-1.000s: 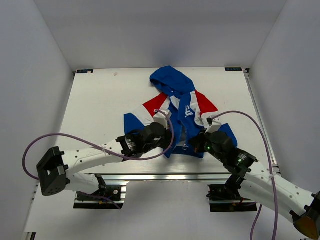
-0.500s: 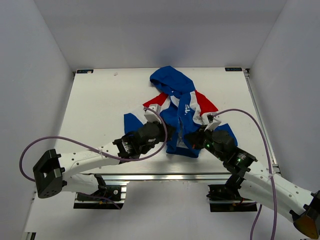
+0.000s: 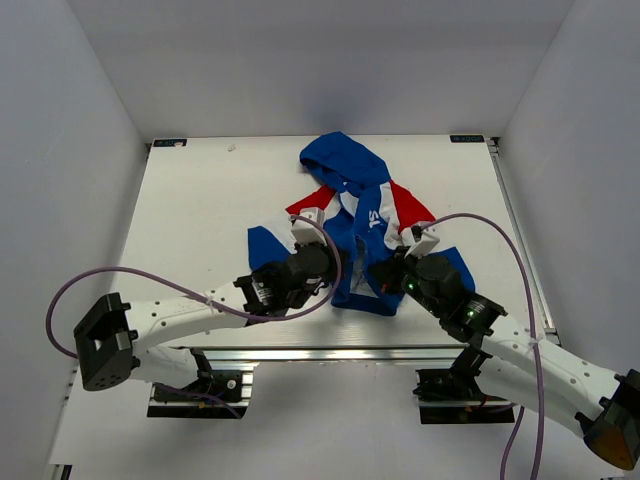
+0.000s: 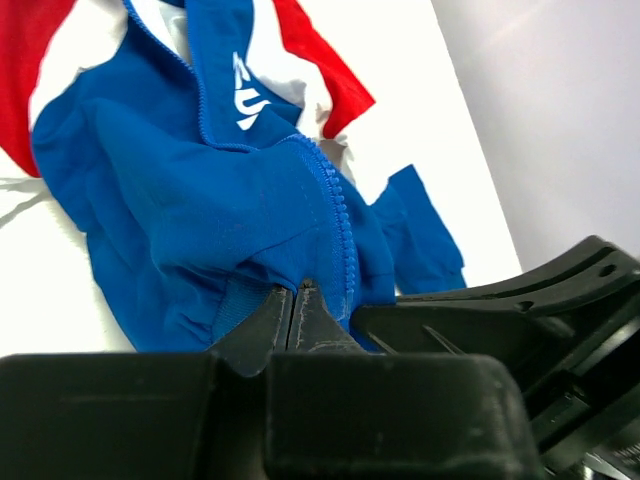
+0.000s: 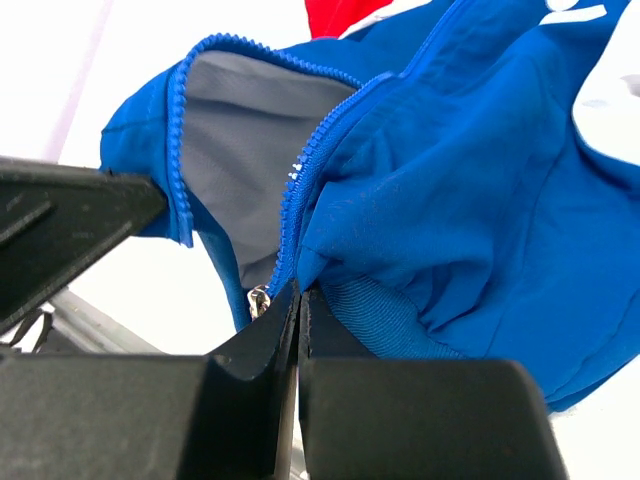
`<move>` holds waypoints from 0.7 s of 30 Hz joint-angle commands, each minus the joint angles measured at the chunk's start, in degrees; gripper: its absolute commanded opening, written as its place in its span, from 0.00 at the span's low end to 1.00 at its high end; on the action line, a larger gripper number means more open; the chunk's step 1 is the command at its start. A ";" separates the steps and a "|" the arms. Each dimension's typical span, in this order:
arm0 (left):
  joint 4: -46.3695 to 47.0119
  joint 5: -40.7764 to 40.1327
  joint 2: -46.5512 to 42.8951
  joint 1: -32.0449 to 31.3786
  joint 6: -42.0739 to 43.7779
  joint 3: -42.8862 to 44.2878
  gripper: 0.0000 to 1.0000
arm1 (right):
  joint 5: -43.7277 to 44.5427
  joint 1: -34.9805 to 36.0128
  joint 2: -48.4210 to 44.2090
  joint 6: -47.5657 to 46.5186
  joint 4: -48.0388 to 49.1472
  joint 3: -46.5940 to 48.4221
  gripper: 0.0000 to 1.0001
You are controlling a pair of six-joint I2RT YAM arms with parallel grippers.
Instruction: Zip up the jacket
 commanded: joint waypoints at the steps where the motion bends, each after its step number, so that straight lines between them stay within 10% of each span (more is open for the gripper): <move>1: -4.32 -5.07 0.83 -0.88 -0.31 3.83 0.00 | 3.75 -0.04 0.96 -0.42 2.55 3.98 0.00; 21: -8.46 -6.84 5.32 -1.14 -2.25 7.61 0.00 | 5.43 -0.04 5.79 -2.01 5.72 6.44 0.00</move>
